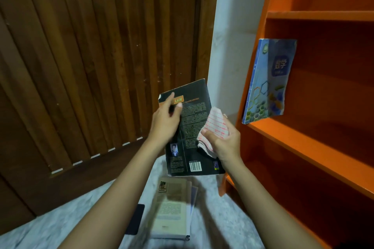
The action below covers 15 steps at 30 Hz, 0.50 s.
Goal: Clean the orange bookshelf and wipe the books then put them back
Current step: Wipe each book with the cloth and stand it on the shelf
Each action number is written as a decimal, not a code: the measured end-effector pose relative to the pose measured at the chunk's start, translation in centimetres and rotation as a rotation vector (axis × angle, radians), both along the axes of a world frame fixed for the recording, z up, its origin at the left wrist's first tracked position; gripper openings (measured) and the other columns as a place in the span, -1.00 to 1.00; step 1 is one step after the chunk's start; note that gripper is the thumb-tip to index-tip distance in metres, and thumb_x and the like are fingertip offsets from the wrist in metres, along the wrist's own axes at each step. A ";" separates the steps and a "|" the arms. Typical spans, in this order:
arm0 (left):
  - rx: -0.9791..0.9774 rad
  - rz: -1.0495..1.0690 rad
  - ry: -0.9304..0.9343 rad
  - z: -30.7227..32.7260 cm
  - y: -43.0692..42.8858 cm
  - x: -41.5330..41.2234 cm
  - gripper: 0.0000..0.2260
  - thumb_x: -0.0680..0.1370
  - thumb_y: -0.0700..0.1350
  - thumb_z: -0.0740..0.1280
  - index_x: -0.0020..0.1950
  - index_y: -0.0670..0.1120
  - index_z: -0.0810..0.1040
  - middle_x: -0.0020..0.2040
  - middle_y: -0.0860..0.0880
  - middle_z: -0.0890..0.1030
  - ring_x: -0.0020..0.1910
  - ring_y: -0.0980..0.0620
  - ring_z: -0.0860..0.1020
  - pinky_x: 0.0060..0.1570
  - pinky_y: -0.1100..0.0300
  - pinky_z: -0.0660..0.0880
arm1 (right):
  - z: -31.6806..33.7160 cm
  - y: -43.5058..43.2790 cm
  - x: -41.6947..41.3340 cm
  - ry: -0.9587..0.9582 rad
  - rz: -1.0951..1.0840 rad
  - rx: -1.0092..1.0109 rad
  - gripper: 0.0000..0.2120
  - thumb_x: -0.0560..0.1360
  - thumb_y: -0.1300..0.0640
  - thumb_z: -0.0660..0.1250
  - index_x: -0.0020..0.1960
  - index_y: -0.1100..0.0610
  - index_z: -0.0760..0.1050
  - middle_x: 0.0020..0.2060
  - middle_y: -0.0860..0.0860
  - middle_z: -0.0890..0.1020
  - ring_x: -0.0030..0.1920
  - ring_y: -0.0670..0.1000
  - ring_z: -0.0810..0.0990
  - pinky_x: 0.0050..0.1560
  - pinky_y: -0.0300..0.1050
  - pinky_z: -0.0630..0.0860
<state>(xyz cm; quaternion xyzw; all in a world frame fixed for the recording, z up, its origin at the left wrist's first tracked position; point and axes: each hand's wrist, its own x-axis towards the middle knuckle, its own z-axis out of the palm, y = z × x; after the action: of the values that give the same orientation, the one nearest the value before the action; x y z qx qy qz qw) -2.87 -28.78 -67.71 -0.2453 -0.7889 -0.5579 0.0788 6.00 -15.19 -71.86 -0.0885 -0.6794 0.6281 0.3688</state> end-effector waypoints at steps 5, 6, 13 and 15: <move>-0.039 -0.115 -0.204 1.0 1.6 0.3 -0.38 0.51 0.33 0.11 0.50 0.26 -0.08 0.46 -0.06 0.31 0.37 -0.18 0.36 0.27 -0.21 0.39 | -1.4 -1.6 0.4 -0.031 0.042 0.261 -0.39 0.34 0.39 0.44 0.30 0.00 0.42 0.20 -0.22 0.47 0.34 -0.17 0.35 0.19 -0.60 0.22; -0.052 -0.091 -0.216 1.1 1.7 0.1 -0.33 0.49 0.34 0.15 0.50 0.24 -0.08 0.46 -0.06 0.30 0.38 -0.19 0.35 0.28 -0.22 0.38 | -1.9 -1.7 0.4 -0.024 0.051 0.301 -0.37 0.34 0.38 0.44 0.29 -0.05 0.40 0.18 -0.29 0.46 0.36 -0.17 0.33 0.22 -0.59 0.20; -0.066 0.051 -0.077 0.5 1.5 0.8 -0.66 0.62 -0.07 0.14 0.37 -0.12 0.23 0.07 -0.16 0.53 -0.06 -0.06 0.56 -0.06 0.03 0.56 | -3.7 -2.6 0.5 -0.120 0.068 0.433 -0.40 0.33 0.10 0.40 0.32 -0.25 0.37 0.27 -0.13 0.48 0.35 -0.18 0.36 0.23 -0.54 0.19; 0.039 0.053 -0.078 0.0 1.3 0.7 -0.72 0.63 -0.13 0.12 0.32 -0.15 0.28 0.05 -0.14 0.53 -0.03 -0.05 0.56 -0.04 0.05 0.56 | -3.5 -2.6 0.7 -0.150 0.081 0.519 -0.38 0.37 0.06 0.42 0.34 -0.30 0.30 0.17 -0.14 0.48 0.23 -0.23 0.41 0.16 -0.48 0.30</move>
<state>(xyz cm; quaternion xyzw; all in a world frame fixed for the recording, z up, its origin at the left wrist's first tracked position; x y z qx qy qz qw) -2.17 -27.46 -67.75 -0.2007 -0.7867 -0.5799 0.0677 6.71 -17.83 -75.34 -0.0100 -0.8461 0.4389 0.3023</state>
